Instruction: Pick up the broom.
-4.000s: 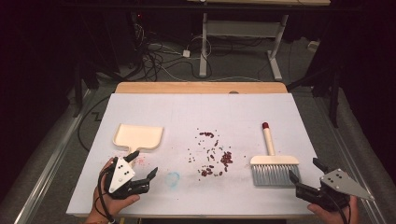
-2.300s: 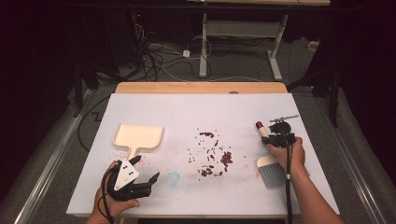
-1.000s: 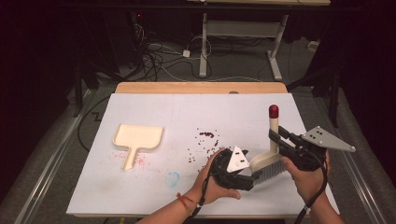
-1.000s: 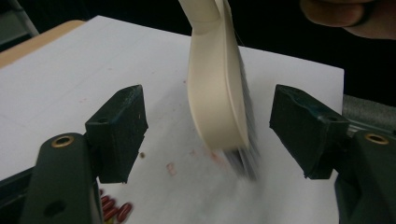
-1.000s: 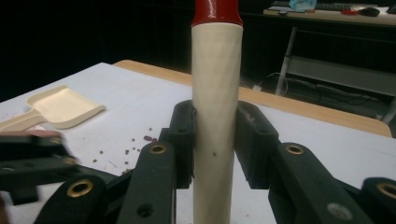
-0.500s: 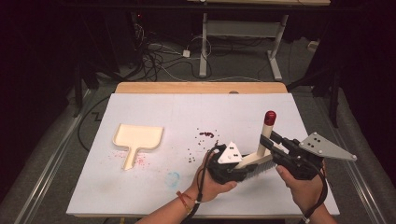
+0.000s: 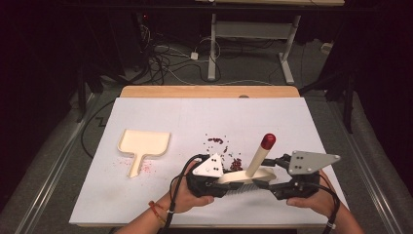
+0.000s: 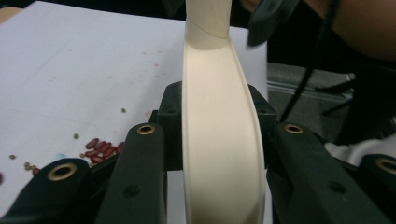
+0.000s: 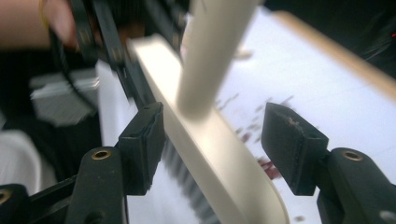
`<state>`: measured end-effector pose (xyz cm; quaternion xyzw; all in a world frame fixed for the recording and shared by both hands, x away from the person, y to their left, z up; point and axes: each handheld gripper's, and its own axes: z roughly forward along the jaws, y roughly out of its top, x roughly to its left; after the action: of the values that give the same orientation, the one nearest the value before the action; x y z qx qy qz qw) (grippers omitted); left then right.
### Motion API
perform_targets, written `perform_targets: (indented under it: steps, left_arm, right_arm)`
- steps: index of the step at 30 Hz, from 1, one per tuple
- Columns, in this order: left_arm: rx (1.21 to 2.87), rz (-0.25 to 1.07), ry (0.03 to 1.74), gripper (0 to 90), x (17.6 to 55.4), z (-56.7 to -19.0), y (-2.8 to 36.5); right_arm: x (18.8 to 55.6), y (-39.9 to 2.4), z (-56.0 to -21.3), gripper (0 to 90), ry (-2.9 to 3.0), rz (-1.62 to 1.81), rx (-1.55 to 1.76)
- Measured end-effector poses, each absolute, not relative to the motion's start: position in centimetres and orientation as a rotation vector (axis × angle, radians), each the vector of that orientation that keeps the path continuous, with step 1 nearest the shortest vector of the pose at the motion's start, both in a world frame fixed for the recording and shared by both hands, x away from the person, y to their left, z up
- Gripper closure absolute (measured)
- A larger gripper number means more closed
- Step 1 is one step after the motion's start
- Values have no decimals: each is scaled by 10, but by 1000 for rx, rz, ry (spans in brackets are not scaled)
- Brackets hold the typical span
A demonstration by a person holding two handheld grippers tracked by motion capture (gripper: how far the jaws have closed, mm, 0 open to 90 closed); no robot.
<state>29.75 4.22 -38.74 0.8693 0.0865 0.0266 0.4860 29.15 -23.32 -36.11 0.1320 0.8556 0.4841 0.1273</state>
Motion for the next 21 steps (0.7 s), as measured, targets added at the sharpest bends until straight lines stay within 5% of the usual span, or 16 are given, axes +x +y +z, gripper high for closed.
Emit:
perform_targets:
  steps: [3, 5, 10, 13, 21]
  left_arm:
    - [2142, 33, 167, 659, 294, -389, 45]
    - [2154, 23, 140, 658, 292, -390, 46]
    - [2193, 4, 91, 644, 292, -393, 47]
    - [2204, 66, 118, 562, 294, -393, 52]
    - [2158, 396, 321, 270, 291, -390, 93]
  right_arm:
    - [297, -224, -376, 394, 2604, 1345, 319]
    - [297, -220, -382, 498, 2669, 1352, 278]
    - [295, -209, -392, 590, 2757, 1327, 158]
    - [293, -206, -395, 673, 2760, 1333, 134]
    - [295, -208, -394, 673, 2680, 1278, 291]
